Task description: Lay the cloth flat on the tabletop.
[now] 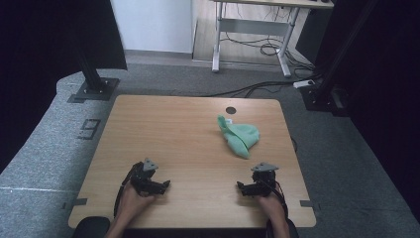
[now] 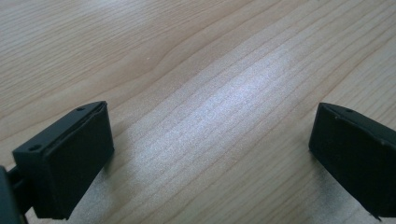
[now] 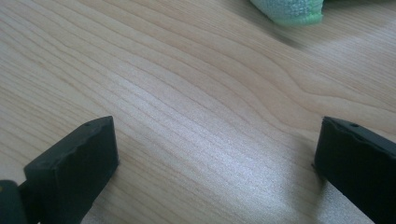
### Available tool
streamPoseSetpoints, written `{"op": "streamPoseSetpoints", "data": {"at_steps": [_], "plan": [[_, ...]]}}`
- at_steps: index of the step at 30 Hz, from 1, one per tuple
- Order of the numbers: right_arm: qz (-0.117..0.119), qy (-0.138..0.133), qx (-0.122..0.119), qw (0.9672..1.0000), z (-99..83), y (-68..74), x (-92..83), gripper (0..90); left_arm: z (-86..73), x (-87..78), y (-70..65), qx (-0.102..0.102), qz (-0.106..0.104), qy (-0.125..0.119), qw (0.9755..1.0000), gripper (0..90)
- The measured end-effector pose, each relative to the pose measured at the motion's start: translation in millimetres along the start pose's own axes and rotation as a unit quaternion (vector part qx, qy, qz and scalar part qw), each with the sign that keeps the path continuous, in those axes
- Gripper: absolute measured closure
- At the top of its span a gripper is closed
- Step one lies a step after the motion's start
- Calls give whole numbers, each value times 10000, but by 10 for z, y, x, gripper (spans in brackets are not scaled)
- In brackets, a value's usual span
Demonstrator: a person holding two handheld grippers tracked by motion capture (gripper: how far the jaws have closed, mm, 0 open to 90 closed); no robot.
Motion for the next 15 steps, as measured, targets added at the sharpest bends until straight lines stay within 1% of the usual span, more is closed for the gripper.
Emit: {"op": "streamPoseSetpoints", "data": {"at_steps": [15], "plan": [[-29,0,30,10000,7,8,6,0,6,6,-1,19,-1,8,10000,0]]}}
Point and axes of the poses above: each handheld gripper's, and its own axes: x roughly forward along the jaws, z roughly out of its top, y roughly to its left, the point moved 6 cm from there along x, roughly forward along the jaws, and after that the axes turned 1 degree about y, right-handed, at the moved point
